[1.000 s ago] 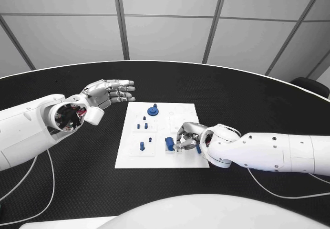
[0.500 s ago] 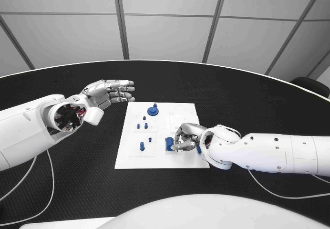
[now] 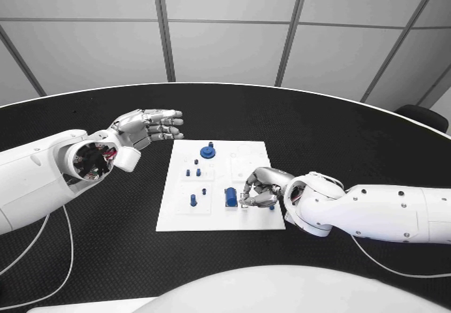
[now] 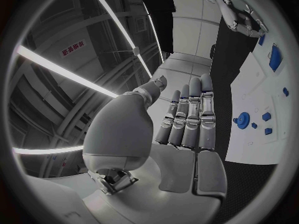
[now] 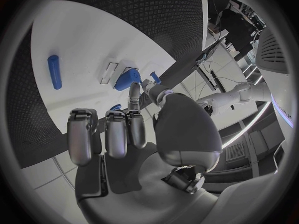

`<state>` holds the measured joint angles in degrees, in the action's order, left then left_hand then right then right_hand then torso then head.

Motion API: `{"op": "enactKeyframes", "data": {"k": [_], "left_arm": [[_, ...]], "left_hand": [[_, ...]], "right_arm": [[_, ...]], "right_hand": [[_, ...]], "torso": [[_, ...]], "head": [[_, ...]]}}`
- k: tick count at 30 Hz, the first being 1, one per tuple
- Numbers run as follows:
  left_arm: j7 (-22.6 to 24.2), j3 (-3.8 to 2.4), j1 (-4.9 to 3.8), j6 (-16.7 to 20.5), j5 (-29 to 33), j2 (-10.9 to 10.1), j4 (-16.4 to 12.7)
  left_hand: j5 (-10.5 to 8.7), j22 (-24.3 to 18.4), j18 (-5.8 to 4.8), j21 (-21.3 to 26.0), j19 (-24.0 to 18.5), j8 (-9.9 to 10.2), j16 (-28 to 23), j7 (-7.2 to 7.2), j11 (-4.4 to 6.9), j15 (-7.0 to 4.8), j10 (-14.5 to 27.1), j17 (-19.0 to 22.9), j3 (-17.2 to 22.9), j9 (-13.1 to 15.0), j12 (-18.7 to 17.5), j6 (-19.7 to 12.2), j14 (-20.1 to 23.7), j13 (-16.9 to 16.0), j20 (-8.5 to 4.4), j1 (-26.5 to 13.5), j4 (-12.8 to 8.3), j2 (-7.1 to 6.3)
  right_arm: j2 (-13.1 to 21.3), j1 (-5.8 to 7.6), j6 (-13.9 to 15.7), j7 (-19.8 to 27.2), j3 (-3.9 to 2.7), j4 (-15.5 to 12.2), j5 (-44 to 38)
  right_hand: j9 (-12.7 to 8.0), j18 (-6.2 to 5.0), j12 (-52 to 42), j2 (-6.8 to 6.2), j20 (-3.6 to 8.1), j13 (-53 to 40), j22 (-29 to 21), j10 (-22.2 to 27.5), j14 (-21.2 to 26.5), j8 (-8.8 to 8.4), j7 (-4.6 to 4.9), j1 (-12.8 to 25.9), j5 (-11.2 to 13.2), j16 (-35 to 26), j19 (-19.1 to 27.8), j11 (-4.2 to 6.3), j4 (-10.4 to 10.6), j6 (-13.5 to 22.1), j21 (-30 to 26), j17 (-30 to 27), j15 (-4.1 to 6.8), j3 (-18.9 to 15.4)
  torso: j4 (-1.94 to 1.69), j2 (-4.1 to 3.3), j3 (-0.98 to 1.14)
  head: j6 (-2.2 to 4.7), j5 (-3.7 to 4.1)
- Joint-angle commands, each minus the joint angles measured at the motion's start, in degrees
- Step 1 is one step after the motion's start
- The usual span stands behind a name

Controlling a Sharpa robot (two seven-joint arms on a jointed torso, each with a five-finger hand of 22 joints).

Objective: Assemble the parts on the task board

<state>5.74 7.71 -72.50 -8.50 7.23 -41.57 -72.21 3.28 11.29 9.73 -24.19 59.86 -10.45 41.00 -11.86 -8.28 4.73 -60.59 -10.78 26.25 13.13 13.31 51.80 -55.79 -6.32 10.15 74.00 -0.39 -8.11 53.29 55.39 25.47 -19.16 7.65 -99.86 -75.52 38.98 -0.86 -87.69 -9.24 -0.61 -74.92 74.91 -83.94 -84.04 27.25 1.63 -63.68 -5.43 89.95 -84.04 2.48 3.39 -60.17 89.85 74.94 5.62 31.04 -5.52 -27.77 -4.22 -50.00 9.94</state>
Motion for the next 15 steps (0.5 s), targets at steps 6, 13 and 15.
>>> {"op": "enactKeyframes", "data": {"k": [6, 13, 15], "left_arm": [[0.1, 0.00, 0.02, 0.0, 0.0, 0.0, 0.1], [0.1, 0.00, 0.03, 0.0, 0.0, 0.0, 0.1], [0.1, 0.00, 0.03, 0.0, 0.0, 0.0, 0.1]], "left_hand": [[-0.23, 0.0, 0.69, 0.2, 0.5, 0.1, -0.2, -0.05, -0.01, 0.19, 0.2, -0.1, 0.1, -0.1, 0.2, -0.3, 0.4, 0.1, 0.02, 0.3, 0.4, 0.14], [-0.23, 0.0, 0.69, 0.2, 0.5, 0.1, -0.2, -0.05, -0.01, 0.19, 0.2, -0.1, 0.1, -0.1, 0.2, -0.3, 0.4, 0.1, 0.02, 0.3, 0.4, 0.14], [-0.23, 0.0, 0.69, 0.2, 0.5, 0.1, -0.2, -0.05, -0.01, 0.19, 0.2, -0.1, 0.1, -0.1, 0.2, -0.3, 0.4, 0.1, 0.02, 0.3, 0.4, 0.14]], "right_arm": [[2.2, 0.01, 4.0, 0.2, 0.00, -0.1, 0.0], [1.8, 0.02, 4.9, -0.1, -0.02, 0.5, 0.0], [1.7, 0.02, 4.9, -0.2, -0.02, 0.7, 0.0]], "right_hand": [[-3.2, 0.86, 2.5, -1.00, -0.66, -13.2, 15.1, -4.3, -6.0, -5.30, 2.98, 1.7, -0.4, 0.0, -6.0, -2.49, 0.7, 5.5, 0.1, 15.1, -1.63, -0.5], [-4.2, 0.86, 2.6, -1.20, -1.19, -13.1, 15.1, -4.2, -6.0, -7.17, 3.64, 3.1, -0.7, 0.0, -6.0, -3.07, 1.8, 6.0, 0.1, 15.1, -2.14, -1.5], [-4.5, 0.86, 2.6, -1.06, -1.31, -13.1, 15.1, -4.2, -6.0, -7.65, 3.80, 3.4, -0.7, 0.0, -6.0, -3.23, 2.1, 6.2, 0.1, 15.0, -2.27, -1.7]], "torso": [[-0.18, -0.08, -0.04], [-0.23, -0.16, -0.06], [-0.18, -0.17, -0.06]], "head": [[0.00, -0.42], [0.00, -0.53], [0.00, -0.58]]}}
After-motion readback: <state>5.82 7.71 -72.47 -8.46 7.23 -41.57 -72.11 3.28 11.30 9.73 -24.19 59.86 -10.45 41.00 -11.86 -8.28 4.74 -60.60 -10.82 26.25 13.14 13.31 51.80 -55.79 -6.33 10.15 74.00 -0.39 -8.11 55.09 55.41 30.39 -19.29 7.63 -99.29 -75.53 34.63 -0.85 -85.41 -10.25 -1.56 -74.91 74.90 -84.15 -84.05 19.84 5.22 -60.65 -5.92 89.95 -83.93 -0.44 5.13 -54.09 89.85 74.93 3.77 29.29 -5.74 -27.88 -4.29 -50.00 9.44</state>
